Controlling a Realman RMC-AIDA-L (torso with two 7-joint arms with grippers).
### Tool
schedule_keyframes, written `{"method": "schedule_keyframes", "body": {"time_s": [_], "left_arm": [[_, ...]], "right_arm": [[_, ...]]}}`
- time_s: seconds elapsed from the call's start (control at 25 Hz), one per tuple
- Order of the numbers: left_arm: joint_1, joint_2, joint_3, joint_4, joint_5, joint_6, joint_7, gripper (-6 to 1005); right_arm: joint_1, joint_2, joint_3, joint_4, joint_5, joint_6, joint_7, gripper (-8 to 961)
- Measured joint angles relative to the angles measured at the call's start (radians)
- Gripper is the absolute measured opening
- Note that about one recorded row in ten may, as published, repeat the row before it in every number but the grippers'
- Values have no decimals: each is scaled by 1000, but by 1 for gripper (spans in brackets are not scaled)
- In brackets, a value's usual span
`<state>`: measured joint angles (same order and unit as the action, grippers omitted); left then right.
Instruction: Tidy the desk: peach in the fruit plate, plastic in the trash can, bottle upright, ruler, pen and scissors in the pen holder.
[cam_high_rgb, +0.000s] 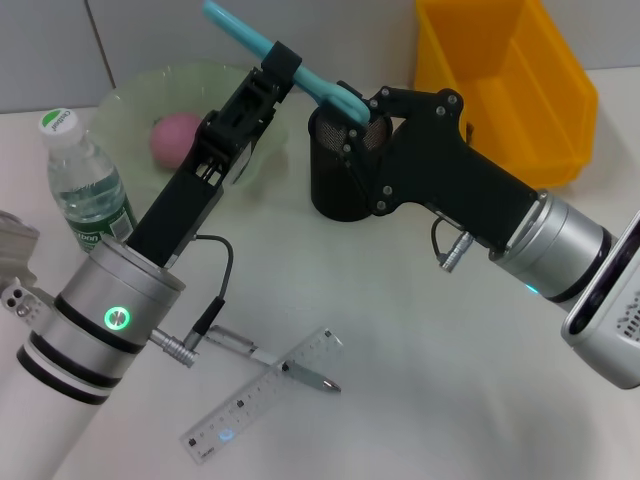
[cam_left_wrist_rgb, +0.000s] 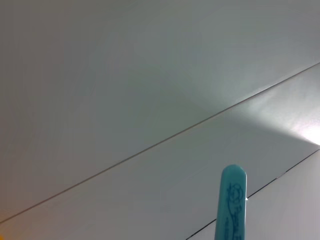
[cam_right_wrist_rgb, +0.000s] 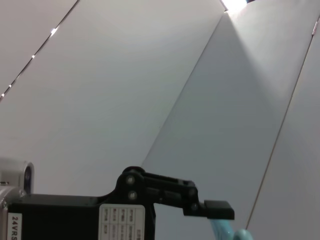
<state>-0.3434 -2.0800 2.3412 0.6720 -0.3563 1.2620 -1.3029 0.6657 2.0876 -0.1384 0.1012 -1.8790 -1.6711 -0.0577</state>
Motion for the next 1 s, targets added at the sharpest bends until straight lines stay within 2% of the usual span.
{"method": "schedule_keyframes", "body": {"time_s": [0.24,0.36,0.48,0.52,0.56,0.64,0.68,0.72,0.76,0.8,0.84,0.88,0.92,0.96,1.0], "left_arm": [[-1,0,-2,-1,6,10,6,546],[-1,0,-3,-7,8,26,24,623],[1,5,-4,-39,29,144,170,707],[-4,8,-10,-55,58,179,208,740],[-4,8,-10,-55,58,179,208,772],[-31,16,-81,-117,192,260,260,837],[-45,18,-158,-168,295,312,268,838],[-45,18,-158,-168,295,312,268,838],[-45,18,-158,-168,295,312,268,839],[-59,40,-306,-227,489,385,276,839],[-62,58,-353,-229,570,397,276,840],[-62,75,-396,-225,640,401,276,840],[-62,75,-396,-225,640,401,276,839],[-62,75,-396,-225,640,401,276,839],[-64,119,-535,-207,864,400,259,839]], "right_arm": [[-10,0,9,0,3,-17,1,83],[-27,0,48,1,7,-46,7,83],[-54,-4,153,-7,8,-80,79,83],[-54,-4,153,-7,8,-80,79,83],[-59,-6,175,-24,8,-83,121,83],[-62,-9,200,-78,8,-85,241,83],[-57,-9,201,-164,8,-88,390,83],[-57,-9,201,-164,8,-88,390,83],[-45,-9,193,-266,7,-93,564,83],[-45,-9,193,-266,7,-93,564,83],[-38,-9,187,-322,7,-96,647,83],[-26,-9,155,-440,6,-103,821,83],[-26,-9,155,-440,6,-103,821,83],[-18,-9,129,-510,7,-104,907,83],[-12,-9,104,-565,7,-103,984,82]]}}
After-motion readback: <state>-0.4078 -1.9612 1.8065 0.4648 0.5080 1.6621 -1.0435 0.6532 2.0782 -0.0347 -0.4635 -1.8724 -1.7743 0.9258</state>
